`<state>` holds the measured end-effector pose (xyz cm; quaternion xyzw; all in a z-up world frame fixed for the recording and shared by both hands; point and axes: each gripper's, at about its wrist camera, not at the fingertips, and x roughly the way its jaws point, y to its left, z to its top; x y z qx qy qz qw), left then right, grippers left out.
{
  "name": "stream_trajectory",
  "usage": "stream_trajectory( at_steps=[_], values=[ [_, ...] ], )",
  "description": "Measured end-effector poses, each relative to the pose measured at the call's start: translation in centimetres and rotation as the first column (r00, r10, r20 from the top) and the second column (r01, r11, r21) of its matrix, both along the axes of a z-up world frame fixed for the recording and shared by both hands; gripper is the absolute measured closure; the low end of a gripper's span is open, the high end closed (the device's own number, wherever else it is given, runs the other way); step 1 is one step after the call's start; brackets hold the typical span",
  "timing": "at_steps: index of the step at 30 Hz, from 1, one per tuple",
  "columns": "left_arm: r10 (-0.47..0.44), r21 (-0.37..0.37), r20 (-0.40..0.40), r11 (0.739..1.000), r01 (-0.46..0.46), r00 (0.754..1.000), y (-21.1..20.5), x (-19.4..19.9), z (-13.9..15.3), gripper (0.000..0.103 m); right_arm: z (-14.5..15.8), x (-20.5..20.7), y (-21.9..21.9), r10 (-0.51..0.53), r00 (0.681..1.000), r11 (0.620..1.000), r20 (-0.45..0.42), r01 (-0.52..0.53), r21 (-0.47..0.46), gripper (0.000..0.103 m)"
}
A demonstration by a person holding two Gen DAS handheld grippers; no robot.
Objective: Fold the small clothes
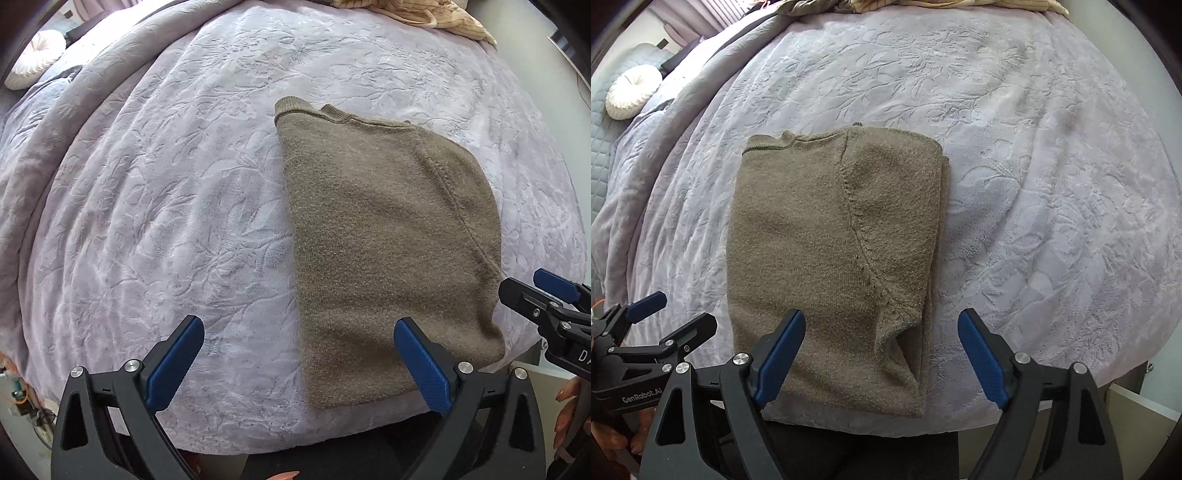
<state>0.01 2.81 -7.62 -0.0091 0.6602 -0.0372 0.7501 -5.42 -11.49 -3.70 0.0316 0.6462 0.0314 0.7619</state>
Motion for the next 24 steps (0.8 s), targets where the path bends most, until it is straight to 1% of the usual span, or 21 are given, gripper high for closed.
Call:
stream_trajectory(
  at_steps=[4, 10, 13, 16, 24],
  values=[
    [0.012, 0.015, 0.007, 1.0, -0.012, 1.0, 0.32, 0.1, 0.19, 0.0, 0.0, -0.1, 0.2, -0.011, 1.0, 1.0, -0.014, 0.011, -0.001, 0.016],
    [0.032, 0.024, 0.01, 0.999, -0.032, 0.999, 0.88, 0.31, 0.42, 0.0, -0.05, -0.17, 0.51, -0.028, 0.999, 0.999, -0.027, 0.026, -0.048, 0.016],
    [0.033, 0.015, 0.008, 0.999, -0.034, 0.999, 1.02, 0.32, 0.46, 0.0, -0.12, -0.08, 0.43, -0.041, 0.999, 0.997, -0.033, 0.039, -0.06, 0.016],
    [0.03, 0.023, 0.012, 0.999, -0.03, 0.999, 1.02, 0.31, 0.52, 0.0, -0.15, -0.04, 0.49, -0.046, 0.998, 0.996, -0.038, 0.044, -0.072, 0.016],
    [0.022, 0.023, 0.019, 0.999, -0.023, 1.0, 0.9, 0.34, 0.69, 0.0, -0.18, -0.05, 0.65, -0.044, 0.998, 0.996, -0.042, 0.041, -0.082, 0.016]
  ],
)
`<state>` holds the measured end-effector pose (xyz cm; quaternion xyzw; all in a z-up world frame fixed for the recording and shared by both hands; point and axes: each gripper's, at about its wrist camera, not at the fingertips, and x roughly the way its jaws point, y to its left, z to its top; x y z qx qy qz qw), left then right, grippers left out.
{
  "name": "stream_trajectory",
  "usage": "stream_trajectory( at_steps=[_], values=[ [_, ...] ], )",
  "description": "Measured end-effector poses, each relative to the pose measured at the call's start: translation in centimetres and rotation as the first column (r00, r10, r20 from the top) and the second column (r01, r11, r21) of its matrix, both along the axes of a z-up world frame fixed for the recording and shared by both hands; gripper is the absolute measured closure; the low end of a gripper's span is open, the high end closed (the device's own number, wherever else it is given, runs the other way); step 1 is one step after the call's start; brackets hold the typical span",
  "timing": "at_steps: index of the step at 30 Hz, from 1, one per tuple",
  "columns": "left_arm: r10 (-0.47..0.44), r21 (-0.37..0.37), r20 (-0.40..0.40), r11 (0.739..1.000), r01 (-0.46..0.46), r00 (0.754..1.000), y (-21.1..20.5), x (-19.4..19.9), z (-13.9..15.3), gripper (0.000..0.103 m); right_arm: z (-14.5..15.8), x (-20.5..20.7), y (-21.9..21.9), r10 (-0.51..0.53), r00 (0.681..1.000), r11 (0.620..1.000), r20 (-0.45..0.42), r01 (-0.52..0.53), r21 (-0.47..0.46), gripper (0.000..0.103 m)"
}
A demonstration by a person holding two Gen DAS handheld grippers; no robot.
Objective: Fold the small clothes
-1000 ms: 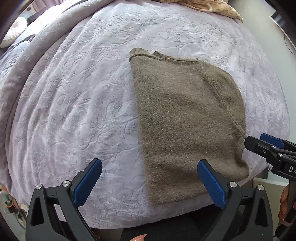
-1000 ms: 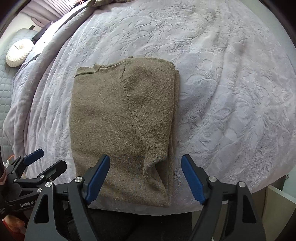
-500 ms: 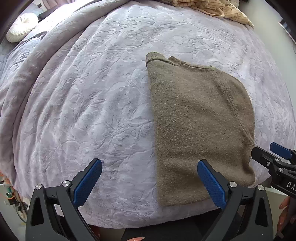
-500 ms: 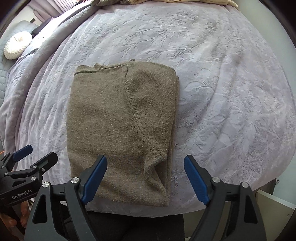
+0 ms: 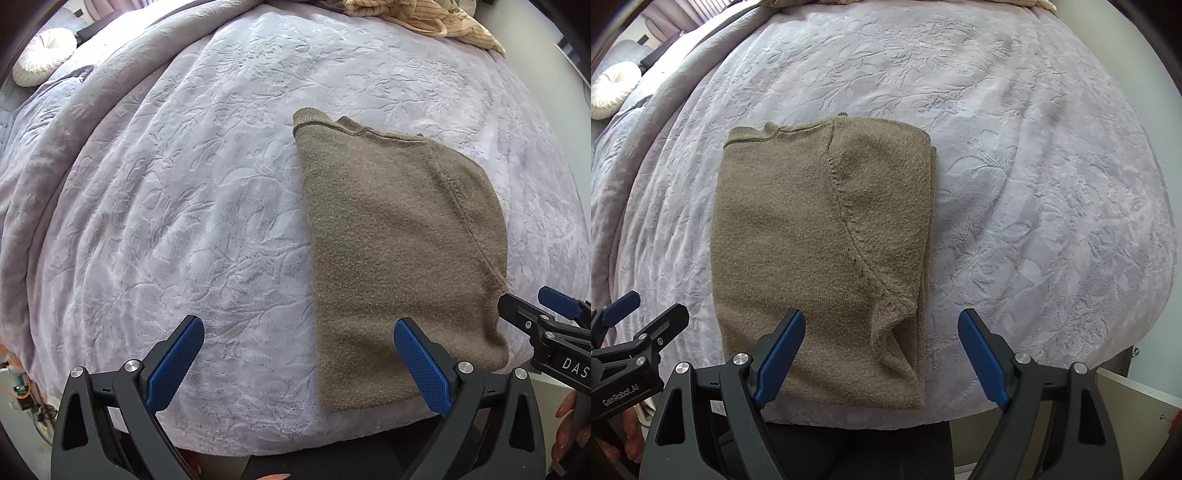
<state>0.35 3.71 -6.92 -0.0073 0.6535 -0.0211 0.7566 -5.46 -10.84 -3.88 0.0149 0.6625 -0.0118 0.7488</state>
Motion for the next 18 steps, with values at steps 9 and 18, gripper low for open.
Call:
stream_trajectory(
  at_steps=[9, 18],
  values=[
    [0.002, 0.001, -0.002, 1.0, -0.002, 1.0, 0.09, -0.01, 0.06, 0.0, 0.03, 0.05, 0.14, 0.002, 1.0, 1.0, 0.0, -0.002, -0.003, 0.016],
    [-0.005, 0.004, 0.004, 1.0, 0.005, 1.0, 0.17, -0.07, 0.18, 0.0, 0.03, 0.05, 0.09, 0.006, 1.0, 1.0, -0.002, -0.006, -0.008, 0.016]
  ],
)
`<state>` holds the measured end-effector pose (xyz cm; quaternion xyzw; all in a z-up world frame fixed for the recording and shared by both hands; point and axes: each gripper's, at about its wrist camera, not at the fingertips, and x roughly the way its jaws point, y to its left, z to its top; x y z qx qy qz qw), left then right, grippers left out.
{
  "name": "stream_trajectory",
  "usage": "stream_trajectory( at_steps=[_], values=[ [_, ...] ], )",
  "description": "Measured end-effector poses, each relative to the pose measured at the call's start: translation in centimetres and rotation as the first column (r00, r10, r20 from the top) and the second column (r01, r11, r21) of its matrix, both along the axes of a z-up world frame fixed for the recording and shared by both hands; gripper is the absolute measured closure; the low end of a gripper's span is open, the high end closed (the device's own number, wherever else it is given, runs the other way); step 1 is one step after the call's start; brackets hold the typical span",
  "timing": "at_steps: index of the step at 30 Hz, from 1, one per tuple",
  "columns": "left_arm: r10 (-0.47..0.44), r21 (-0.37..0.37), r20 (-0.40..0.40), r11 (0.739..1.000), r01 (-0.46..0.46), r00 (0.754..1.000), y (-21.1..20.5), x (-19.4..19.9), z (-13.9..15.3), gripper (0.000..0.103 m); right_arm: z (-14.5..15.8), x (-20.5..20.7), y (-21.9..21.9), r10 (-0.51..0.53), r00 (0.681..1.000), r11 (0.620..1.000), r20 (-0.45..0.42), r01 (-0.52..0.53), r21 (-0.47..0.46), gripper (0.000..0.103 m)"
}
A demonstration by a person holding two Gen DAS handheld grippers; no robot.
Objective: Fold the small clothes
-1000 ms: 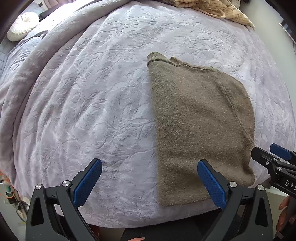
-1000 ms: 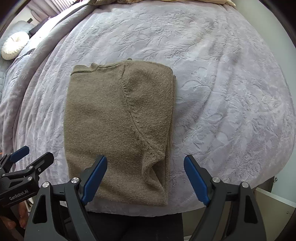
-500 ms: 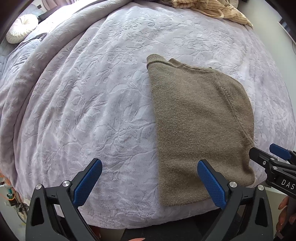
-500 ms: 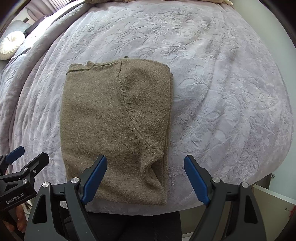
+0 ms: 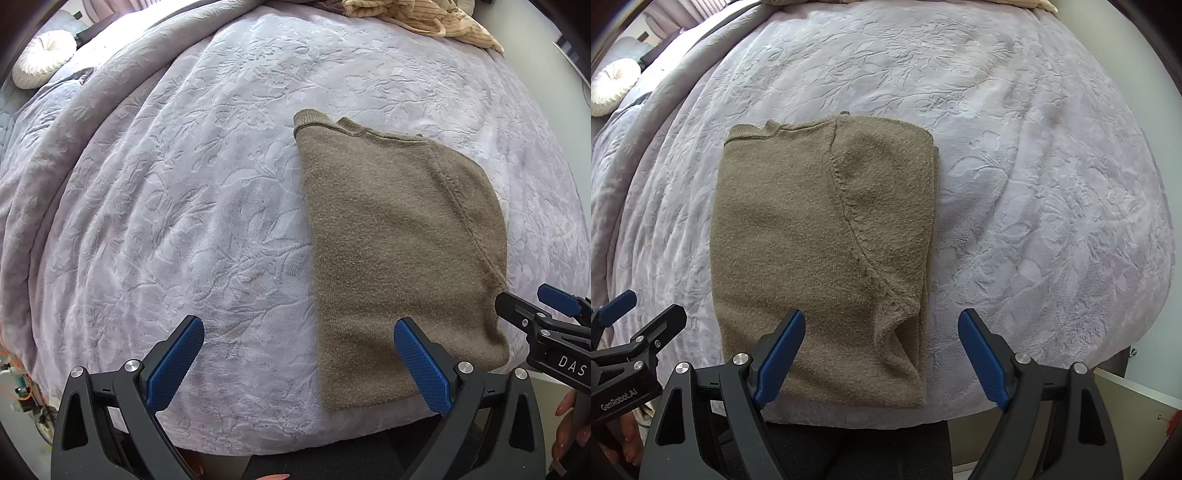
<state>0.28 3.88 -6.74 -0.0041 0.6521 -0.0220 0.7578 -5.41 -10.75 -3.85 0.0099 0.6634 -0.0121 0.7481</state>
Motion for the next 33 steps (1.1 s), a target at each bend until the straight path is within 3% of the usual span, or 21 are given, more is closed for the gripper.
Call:
stream_trajectory(
  at_steps=[33],
  values=[
    [-0.007, 0.006, 0.0, 1.0, 0.007, 1.0, 0.11, -0.12, 0.15, 0.0, 0.28, -0.15, 0.24, 0.009, 1.0, 1.0, 0.002, -0.009, -0.016, 0.016]
  ],
)
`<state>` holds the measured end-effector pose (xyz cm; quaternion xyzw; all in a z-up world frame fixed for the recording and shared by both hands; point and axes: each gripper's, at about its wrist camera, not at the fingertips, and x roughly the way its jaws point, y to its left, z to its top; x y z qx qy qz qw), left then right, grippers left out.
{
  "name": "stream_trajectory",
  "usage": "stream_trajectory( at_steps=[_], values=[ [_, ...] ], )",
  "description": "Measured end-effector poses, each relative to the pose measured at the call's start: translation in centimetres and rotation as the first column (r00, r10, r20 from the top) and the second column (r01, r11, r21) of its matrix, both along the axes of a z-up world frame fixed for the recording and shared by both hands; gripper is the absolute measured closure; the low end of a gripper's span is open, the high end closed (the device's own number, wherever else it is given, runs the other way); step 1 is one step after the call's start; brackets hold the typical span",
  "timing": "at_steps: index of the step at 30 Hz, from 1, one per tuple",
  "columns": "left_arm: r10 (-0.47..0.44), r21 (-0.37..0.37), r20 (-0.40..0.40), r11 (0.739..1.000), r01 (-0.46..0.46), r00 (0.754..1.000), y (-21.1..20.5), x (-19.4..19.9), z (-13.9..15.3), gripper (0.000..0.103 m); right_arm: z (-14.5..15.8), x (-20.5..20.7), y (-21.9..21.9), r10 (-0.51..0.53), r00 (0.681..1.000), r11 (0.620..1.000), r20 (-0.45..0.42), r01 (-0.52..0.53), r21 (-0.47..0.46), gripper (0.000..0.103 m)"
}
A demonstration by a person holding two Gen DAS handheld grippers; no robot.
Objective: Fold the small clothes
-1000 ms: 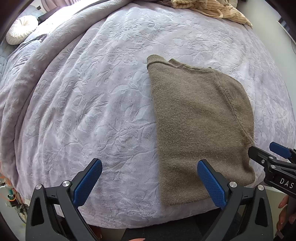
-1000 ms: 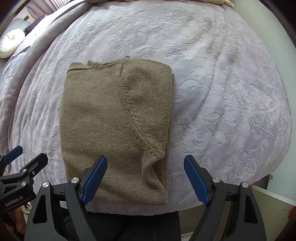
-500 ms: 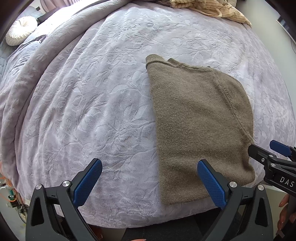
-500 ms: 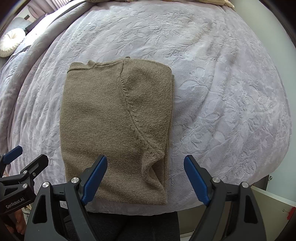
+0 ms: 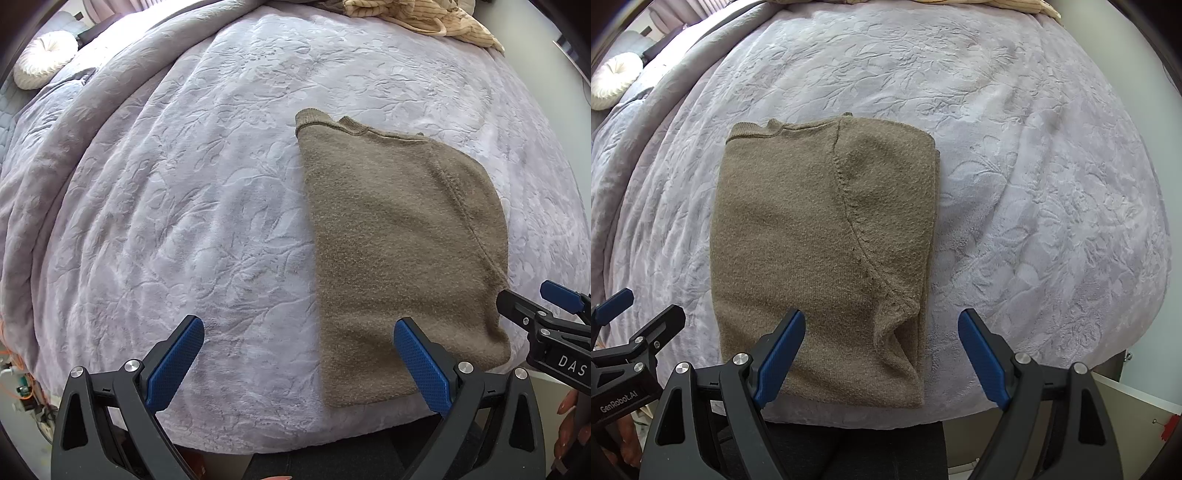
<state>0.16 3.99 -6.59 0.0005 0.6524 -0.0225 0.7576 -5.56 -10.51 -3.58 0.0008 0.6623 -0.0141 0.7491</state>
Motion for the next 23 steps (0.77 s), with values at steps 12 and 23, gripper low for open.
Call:
stream_trajectory(
  at_steps=[12, 23],
  values=[
    [0.003, 0.006, 0.002, 1.0, -0.003, 1.0, 0.22, -0.26, -0.1, 0.0, -0.06, -0.11, 0.08, 0.002, 1.0, 1.0, 0.0, -0.002, -0.004, 0.016],
    [0.008, 0.009, 0.036, 1.0, -0.008, 0.999, 0.43, -0.14, 0.27, 0.0, -0.17, -0.1, 0.17, 0.016, 1.0, 1.0, -0.006, -0.016, -0.009, 0.016]
  ],
)
